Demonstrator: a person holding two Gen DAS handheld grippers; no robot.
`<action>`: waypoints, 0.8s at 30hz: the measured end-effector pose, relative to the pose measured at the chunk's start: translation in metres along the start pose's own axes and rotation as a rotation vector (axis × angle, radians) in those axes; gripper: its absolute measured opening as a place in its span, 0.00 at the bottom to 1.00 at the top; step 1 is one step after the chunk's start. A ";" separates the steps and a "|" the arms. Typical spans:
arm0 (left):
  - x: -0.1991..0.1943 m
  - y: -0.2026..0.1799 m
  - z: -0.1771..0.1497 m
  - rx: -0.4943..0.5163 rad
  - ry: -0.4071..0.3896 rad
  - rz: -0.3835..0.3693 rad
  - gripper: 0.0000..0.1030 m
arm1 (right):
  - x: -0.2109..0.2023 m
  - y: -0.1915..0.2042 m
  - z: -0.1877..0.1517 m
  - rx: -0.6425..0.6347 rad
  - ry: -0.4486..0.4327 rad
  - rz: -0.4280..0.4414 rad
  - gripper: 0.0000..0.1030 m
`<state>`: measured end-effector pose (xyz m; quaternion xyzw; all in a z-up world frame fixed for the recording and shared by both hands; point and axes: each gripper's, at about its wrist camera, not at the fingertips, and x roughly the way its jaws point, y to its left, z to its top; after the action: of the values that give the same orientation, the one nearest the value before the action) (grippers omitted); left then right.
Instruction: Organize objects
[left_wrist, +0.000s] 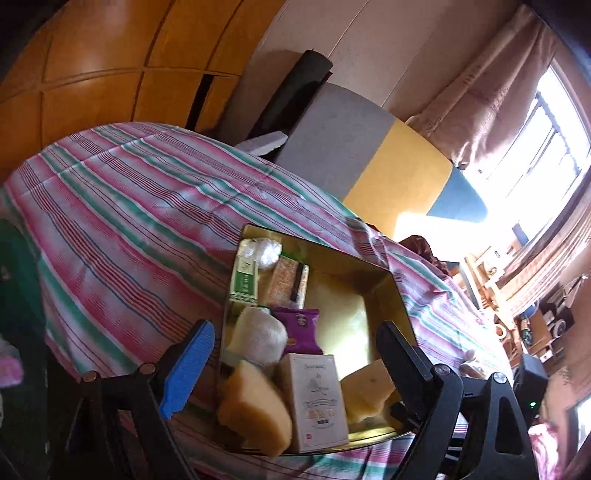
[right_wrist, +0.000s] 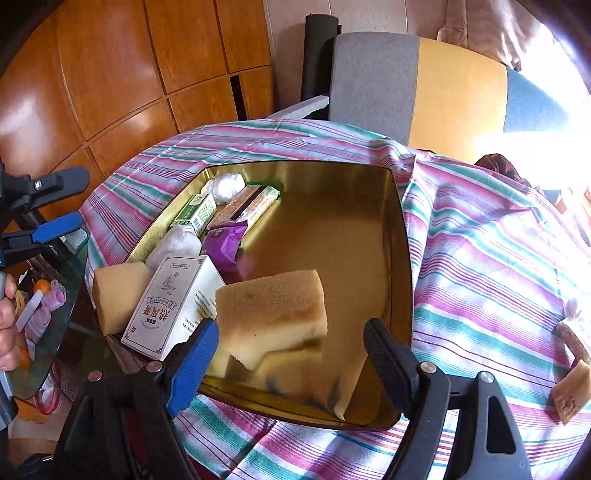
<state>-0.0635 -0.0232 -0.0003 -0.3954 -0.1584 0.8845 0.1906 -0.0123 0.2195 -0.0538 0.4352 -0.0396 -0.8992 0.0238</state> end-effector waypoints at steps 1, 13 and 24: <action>-0.001 0.005 -0.002 -0.004 -0.004 0.031 0.85 | -0.001 0.000 0.000 0.002 -0.003 -0.001 0.80; 0.023 0.006 -0.048 0.272 0.000 0.433 0.78 | -0.007 -0.005 -0.003 0.034 -0.014 -0.013 0.80; 0.025 -0.017 -0.051 0.295 -0.012 0.376 0.78 | -0.011 0.001 -0.004 0.024 -0.019 -0.012 0.80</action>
<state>-0.0363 0.0099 -0.0412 -0.3804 0.0479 0.9203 0.0771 -0.0021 0.2193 -0.0479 0.4273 -0.0480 -0.9027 0.0129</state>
